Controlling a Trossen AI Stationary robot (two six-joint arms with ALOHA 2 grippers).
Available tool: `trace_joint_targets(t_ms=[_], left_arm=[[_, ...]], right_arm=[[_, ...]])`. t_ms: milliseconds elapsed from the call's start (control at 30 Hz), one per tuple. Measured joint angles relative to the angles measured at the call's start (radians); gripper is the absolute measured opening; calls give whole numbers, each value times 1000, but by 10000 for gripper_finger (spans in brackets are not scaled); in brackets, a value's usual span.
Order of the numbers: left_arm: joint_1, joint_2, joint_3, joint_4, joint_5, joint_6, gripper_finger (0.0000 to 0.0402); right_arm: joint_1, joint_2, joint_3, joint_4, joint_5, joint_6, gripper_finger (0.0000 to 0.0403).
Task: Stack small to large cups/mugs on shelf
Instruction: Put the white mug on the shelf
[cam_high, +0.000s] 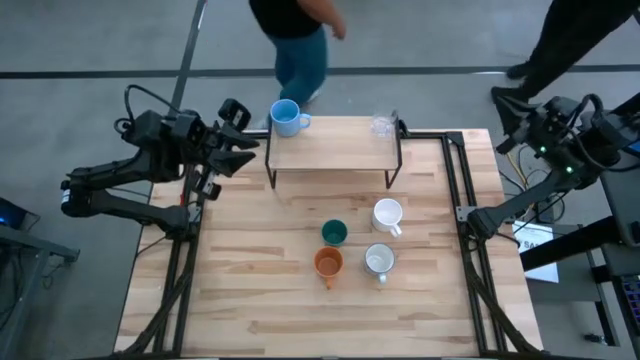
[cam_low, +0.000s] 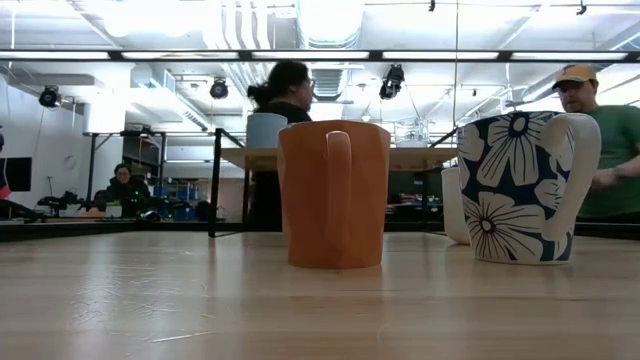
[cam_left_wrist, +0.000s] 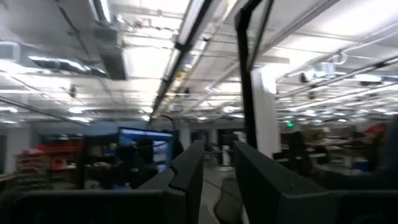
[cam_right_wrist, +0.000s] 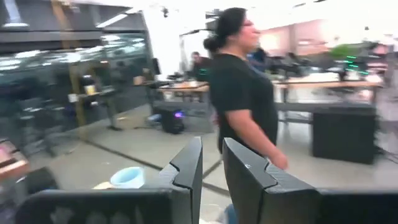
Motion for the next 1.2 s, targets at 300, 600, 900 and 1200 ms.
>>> trace_joint_targets(t_ms=[300,600,900,1200], left_arm=[[0,3,-1,-12,-44,54,77],[0,-14,0,-9,-57,46,77],[0,-8,9,15,-66,-8,77],[-5,31,9,189,-65,-68,77]], right_arm=[[0,0,32,-2,-37,148,59],[1,2,45,-2,-62,213,59],[0,0,46,-1,-141,264,59],[0,2,45,-2,-107,247,59]])
